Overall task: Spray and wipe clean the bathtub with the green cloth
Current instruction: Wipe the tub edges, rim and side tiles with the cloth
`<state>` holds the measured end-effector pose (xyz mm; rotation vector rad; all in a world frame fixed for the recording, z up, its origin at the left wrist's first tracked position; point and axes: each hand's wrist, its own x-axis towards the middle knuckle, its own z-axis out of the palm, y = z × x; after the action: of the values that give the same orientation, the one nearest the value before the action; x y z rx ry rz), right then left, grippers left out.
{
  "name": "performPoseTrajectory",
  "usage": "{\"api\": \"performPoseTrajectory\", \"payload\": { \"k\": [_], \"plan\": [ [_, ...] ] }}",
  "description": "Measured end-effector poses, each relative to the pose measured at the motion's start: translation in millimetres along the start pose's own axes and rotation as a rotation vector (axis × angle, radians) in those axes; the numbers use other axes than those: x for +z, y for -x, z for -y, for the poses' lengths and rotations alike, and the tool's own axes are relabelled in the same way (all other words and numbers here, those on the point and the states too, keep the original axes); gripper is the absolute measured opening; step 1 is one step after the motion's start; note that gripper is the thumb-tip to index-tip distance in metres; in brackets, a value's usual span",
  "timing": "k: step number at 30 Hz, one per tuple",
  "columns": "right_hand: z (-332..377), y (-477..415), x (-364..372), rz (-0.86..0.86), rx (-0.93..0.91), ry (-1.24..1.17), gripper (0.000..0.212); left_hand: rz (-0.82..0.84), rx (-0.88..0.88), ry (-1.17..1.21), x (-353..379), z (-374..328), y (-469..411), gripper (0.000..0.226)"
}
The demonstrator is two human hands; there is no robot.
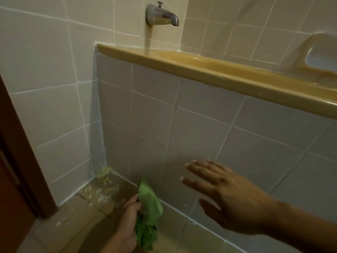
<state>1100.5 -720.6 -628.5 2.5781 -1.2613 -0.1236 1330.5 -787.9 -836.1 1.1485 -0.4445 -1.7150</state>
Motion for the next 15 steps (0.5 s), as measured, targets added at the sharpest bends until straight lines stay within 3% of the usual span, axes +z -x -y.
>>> {"api": "performPoseTrajectory", "payload": {
  "k": [3,5,7,10,15],
  "plan": [
    [10.1,21.6,24.8,0.057,0.064,-0.076,0.063,0.189,-0.067,-0.160,4.3,-4.1,23.1,0.042],
    [15.3,30.7,36.2,0.132,0.089,-0.186,0.067,0.313,-0.024,-0.289,9.9,-6.5,41.1,0.032],
    [15.8,38.7,44.1,0.123,0.101,-0.319,0.069,0.440,-0.007,-0.345,13.4,-7.7,54.8,0.058],
    [12.7,52.0,43.7,0.127,0.120,-0.472,0.076,0.619,-0.010,-0.374,26.7,-13.0,70.5,0.072],
    [0.2,70.3,25.6,0.084,0.195,-0.691,0.074,0.867,0.048,-0.552,65.6,-32.2,104.2,0.062]
  ]
}}
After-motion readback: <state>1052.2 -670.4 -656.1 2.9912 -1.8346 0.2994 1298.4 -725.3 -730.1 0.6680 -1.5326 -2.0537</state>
